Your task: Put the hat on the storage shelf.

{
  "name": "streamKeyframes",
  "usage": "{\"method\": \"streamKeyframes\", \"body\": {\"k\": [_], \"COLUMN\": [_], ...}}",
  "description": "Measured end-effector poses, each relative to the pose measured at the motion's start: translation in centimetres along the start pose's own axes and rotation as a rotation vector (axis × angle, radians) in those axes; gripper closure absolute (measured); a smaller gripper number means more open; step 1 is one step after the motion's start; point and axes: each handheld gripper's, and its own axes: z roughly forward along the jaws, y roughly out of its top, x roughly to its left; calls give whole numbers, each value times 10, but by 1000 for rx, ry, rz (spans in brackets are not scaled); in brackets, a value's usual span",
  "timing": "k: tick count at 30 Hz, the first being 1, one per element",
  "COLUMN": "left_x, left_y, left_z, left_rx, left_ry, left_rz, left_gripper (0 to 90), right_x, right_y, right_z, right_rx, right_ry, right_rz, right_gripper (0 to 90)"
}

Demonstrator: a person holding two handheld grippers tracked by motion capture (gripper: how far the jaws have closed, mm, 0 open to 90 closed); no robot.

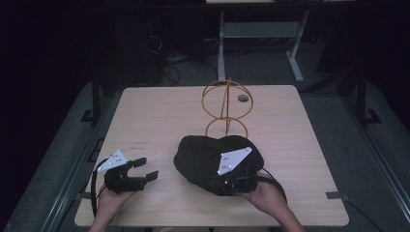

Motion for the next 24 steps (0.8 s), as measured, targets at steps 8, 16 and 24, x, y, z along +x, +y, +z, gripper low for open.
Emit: {"method": "streamKeyframes", "body": {"k": [8,16,24], "left_x": [-6,-13,-24], "left_y": [2,3,7], "left_z": [2,5,9], "left_rx": [-2,10,9], "left_ry": [-11,-13,-16], "left_rz": [22,54,95], "left_gripper": [213,203,196], "right_x": [0,0,1], "right_y": [2,1,1], "right_z": [-12,-23,-28], "right_rx": [-38,-79,-90], "right_ry": [11,18,19], "right_rz": [19,38,46], "right_gripper": [793,793,792]}}
